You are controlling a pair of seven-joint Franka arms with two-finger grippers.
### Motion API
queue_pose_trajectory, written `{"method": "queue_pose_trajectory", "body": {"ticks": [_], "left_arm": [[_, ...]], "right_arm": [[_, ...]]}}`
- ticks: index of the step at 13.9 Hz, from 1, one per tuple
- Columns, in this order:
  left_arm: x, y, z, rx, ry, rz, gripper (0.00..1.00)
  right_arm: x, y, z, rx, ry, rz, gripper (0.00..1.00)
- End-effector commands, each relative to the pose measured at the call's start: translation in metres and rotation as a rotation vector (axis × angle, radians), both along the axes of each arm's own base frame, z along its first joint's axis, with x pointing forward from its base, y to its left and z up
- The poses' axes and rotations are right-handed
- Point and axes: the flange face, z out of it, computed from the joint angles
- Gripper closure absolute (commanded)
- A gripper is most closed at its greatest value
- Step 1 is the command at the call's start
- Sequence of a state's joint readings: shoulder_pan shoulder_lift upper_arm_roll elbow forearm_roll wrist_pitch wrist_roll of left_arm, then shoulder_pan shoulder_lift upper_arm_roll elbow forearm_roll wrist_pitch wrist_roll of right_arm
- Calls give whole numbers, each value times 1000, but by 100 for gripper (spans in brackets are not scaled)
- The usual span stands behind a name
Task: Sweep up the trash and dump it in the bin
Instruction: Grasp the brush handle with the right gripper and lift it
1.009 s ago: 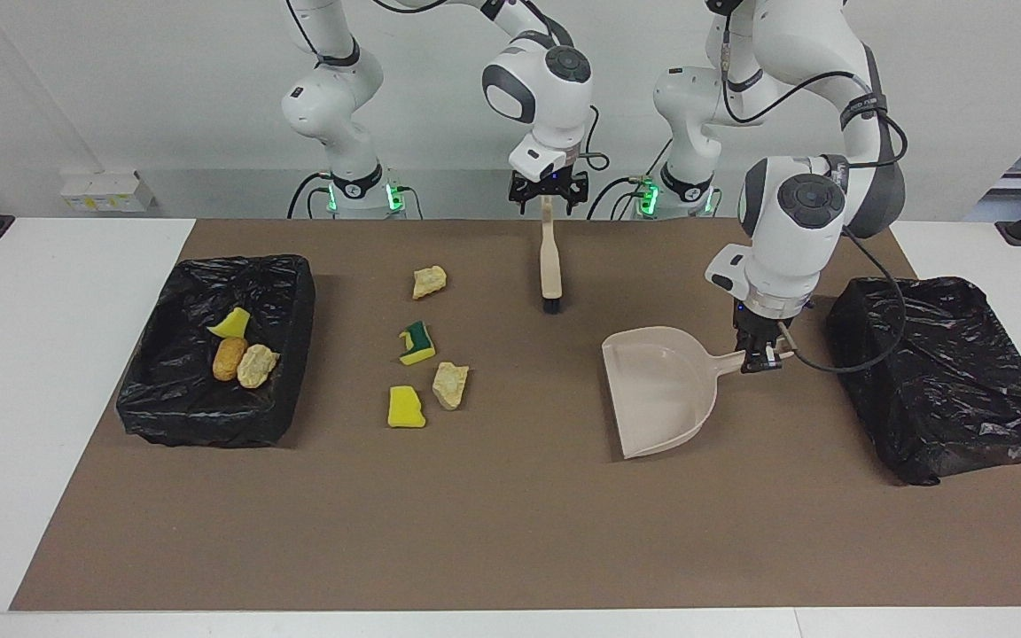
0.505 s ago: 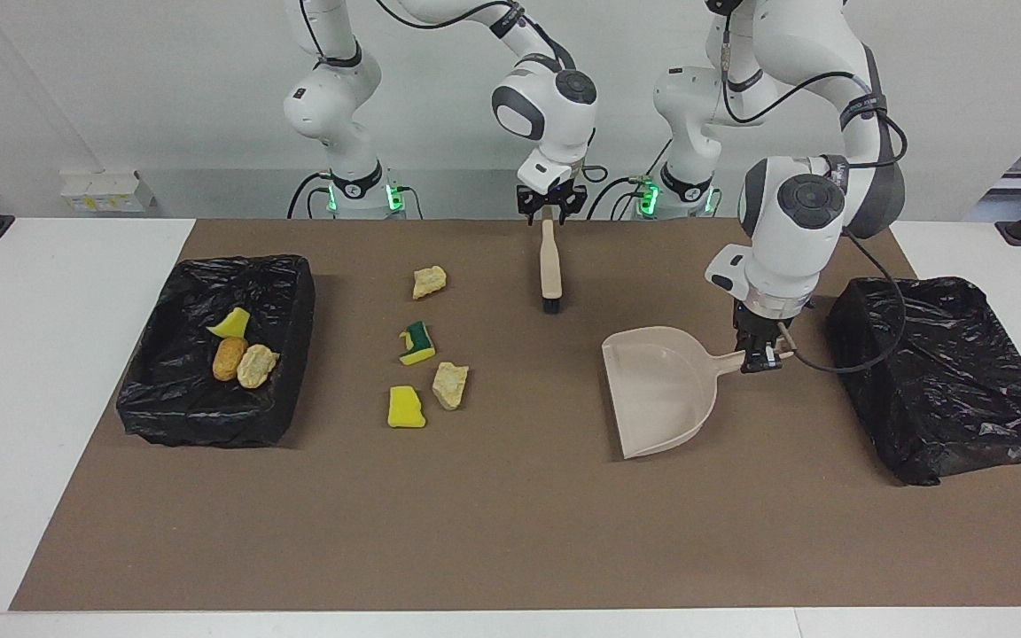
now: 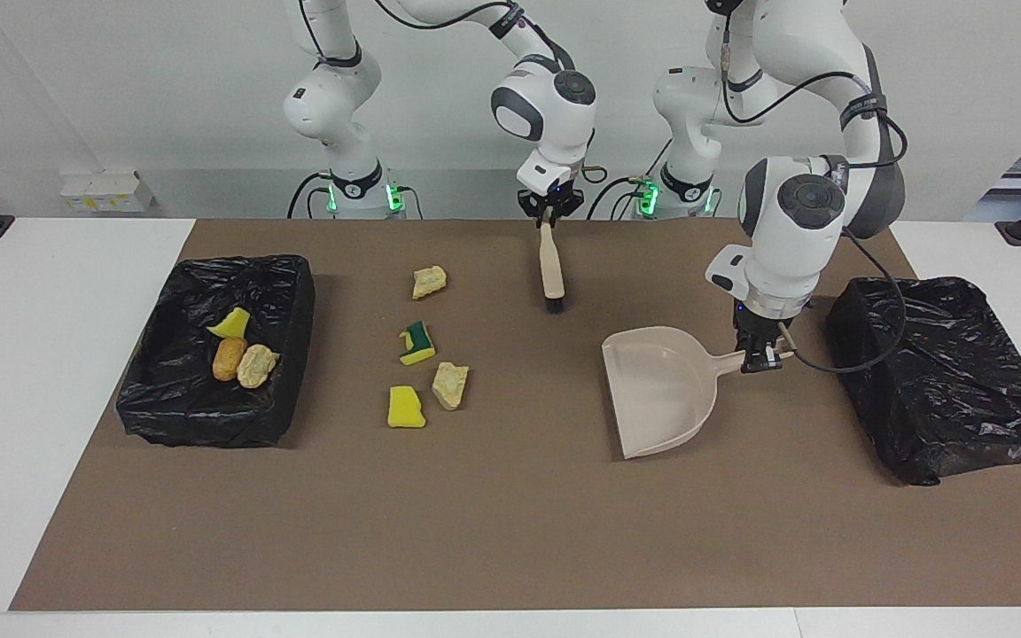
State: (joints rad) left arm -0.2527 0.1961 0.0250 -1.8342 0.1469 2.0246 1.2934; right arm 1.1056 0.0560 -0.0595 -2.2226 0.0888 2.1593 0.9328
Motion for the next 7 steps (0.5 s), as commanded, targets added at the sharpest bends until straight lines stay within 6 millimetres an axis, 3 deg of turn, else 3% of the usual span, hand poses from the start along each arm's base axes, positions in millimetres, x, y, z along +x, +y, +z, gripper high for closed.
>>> {"method": "queue_pose_trajectory", "body": {"ticks": [1, 4, 6, 7], "left_arm": [[-2, 2, 3, 5, -19, -6, 100], [-1, 2, 1, 6, -18, -7, 100], [0, 2, 1, 4, -24, -8, 100], [1, 1, 0, 0, -29, -7, 100]], "right_arm": [[13, 2, 2, 7, -2, 15, 100], [49, -16, 24, 7, -9, -47, 100], [81, -43, 50, 7, -12, -99, 100], [105, -65, 63, 4, -20, -122, 100]]}}
